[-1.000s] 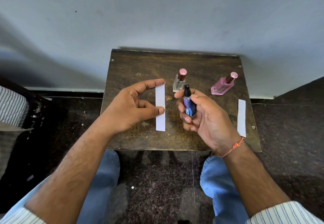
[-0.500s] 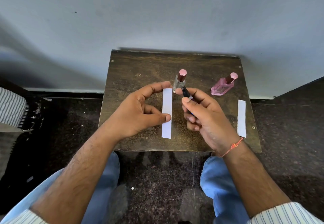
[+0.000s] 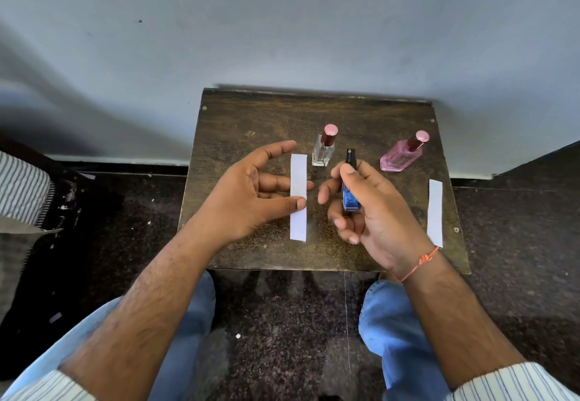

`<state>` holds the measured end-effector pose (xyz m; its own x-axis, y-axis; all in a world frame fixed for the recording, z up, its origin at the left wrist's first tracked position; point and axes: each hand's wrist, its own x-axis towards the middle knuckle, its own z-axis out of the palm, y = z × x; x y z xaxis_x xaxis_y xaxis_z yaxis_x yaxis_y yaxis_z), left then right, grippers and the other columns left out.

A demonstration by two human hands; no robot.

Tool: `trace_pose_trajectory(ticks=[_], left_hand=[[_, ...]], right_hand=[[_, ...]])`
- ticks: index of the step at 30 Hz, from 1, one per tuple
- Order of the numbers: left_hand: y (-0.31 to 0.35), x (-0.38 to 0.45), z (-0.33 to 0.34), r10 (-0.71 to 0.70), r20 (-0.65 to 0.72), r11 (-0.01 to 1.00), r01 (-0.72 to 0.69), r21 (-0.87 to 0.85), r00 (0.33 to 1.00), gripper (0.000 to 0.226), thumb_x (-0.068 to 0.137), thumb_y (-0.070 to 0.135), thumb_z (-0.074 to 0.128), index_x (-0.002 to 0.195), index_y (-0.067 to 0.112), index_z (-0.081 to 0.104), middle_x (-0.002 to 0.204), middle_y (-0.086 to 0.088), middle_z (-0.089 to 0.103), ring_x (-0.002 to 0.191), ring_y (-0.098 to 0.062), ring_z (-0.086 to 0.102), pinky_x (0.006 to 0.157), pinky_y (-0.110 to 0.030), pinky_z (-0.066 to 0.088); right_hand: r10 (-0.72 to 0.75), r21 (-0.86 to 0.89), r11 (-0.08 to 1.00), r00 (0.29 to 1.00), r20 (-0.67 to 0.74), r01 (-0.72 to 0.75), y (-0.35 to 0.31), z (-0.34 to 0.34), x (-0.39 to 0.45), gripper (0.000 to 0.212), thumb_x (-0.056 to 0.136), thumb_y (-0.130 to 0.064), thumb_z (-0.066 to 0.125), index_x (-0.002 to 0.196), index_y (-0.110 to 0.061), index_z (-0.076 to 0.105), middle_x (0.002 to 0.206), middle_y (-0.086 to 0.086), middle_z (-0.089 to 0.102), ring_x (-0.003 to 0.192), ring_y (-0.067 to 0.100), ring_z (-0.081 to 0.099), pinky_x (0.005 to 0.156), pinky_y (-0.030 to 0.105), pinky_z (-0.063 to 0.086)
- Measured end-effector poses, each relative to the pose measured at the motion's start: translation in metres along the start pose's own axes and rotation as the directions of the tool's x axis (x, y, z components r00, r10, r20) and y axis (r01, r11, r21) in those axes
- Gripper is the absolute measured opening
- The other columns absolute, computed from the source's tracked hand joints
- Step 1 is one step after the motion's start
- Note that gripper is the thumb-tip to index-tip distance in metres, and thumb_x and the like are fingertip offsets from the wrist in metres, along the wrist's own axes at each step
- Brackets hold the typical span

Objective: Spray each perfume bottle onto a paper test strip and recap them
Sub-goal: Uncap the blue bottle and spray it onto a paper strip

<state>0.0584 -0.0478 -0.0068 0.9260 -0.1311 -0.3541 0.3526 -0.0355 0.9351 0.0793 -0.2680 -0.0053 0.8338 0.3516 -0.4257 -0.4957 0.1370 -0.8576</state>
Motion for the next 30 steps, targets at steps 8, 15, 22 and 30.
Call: trace_pose_trajectory(ticks=[8, 15, 22, 30], left_hand=[[-0.002, 0.002, -0.001, 0.009, 0.001, 1.000, -0.009, 0.006, 1.000, 0.087, 0.088, -0.003, 0.083, 0.157, 0.032, 0.044, 0.105, -0.009, 0.086, 0.109, -0.021, 0.081, 0.105, -0.043, 0.060], [-0.003, 0.002, 0.000, -0.014, 0.023, 0.999, 0.013, 0.033, 1.000, 0.090, 0.091, 0.004, 0.082, 0.163, 0.032, 0.037, 0.101, -0.010, 0.086, 0.105, -0.022, 0.082, 0.110, -0.050, 0.057], [-0.006, 0.001, 0.000, -0.045, 0.093, 0.997, 0.039, 0.065, 0.995, 0.083, 0.091, 0.009, 0.084, 0.158, 0.037, 0.044, 0.097, -0.015, 0.085, 0.100, -0.031, 0.079, 0.108, -0.061, 0.055], [-0.008, 0.002, 0.001, -0.077, 0.058, 0.990, 0.070, 0.126, 0.995, 0.019, 0.100, 0.024, 0.074, 0.101, 0.008, 0.083, 0.097, -0.012, 0.085, 0.097, -0.029, 0.083, 0.097, -0.048, 0.065]], right_hand=[[-0.031, -0.045, 0.998, 0.999, 0.017, 0.032, 0.002, 0.000, -0.001, 0.024, 0.110, -0.031, 0.057, 0.127, -0.018, 0.070, 0.072, 0.000, 0.049, 0.054, 0.012, 0.038, 0.040, 0.021, 0.026], [-0.109, -0.251, 0.965, 0.990, -0.095, 0.082, 0.009, 0.006, -0.001, 0.016, 0.101, -0.024, 0.075, 0.115, -0.018, 0.077, 0.069, -0.009, 0.068, 0.050, 0.007, 0.038, 0.044, 0.023, 0.027], [-0.168, -0.265, 0.956, 0.977, -0.132, 0.128, 0.015, 0.010, 0.003, 0.005, 0.098, -0.006, 0.078, 0.097, -0.010, 0.075, 0.063, -0.012, 0.066, 0.045, -0.002, 0.054, 0.046, 0.008, 0.039], [-0.073, -0.242, 0.969, 0.991, -0.112, 0.044, 0.010, 0.009, 0.002, 0.011, 0.099, -0.036, 0.076, 0.099, -0.026, 0.080, 0.067, -0.001, 0.044, 0.054, 0.012, 0.036, 0.044, 0.025, 0.028]])
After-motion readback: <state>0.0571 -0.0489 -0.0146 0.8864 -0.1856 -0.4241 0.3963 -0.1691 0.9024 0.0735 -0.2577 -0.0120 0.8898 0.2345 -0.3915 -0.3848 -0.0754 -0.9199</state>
